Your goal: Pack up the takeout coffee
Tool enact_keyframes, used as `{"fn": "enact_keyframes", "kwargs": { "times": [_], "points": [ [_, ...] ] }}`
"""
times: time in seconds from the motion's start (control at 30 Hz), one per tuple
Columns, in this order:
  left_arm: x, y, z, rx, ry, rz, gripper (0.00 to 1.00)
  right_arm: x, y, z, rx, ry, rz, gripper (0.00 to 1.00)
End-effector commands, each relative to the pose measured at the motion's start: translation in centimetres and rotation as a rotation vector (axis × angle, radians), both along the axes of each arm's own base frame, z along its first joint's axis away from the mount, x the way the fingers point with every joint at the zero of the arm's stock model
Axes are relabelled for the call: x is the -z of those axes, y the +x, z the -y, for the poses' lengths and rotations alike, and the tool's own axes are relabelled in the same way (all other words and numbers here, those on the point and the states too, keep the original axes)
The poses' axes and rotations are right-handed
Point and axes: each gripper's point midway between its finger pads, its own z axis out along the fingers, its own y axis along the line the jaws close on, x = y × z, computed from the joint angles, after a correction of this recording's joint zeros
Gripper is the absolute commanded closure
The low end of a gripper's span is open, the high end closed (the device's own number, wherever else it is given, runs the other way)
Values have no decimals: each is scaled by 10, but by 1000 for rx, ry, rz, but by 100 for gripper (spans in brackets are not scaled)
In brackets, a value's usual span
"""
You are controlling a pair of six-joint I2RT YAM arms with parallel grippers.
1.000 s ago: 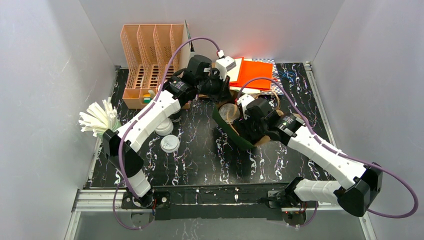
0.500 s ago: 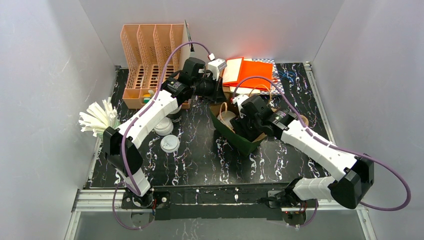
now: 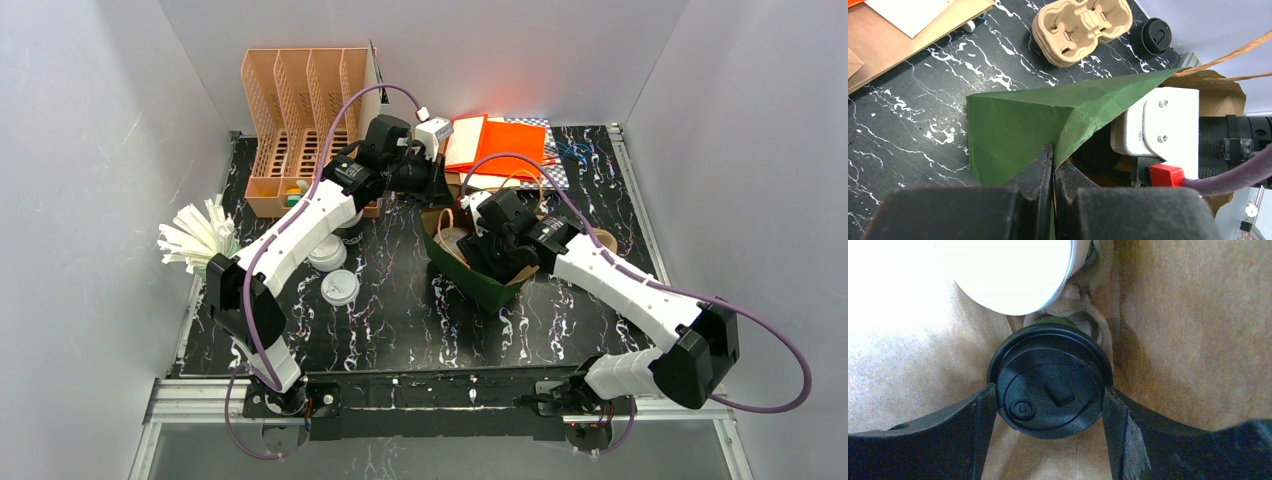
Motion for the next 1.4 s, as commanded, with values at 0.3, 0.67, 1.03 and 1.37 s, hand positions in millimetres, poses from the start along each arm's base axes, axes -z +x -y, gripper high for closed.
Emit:
{"fn": "enact_keyframes", "kwargs": {
  "times": [0.3,0.67,1.03,1.37],
  "points": [
    [-13,12,-5,-40,11,45,100,13,12,-3,-6,-7,-17,79],
    [-15,13,-2,-55,-11,27,100,27,15,-4,-6,-29,-68,82],
    [-35,21,-7,-86,-22,103,100,-19,8,-3,-15,68,9,82],
    [-77,22,3,-28,-106,211,100,-20,7,11,-12,56,77,82]
  ]
}}
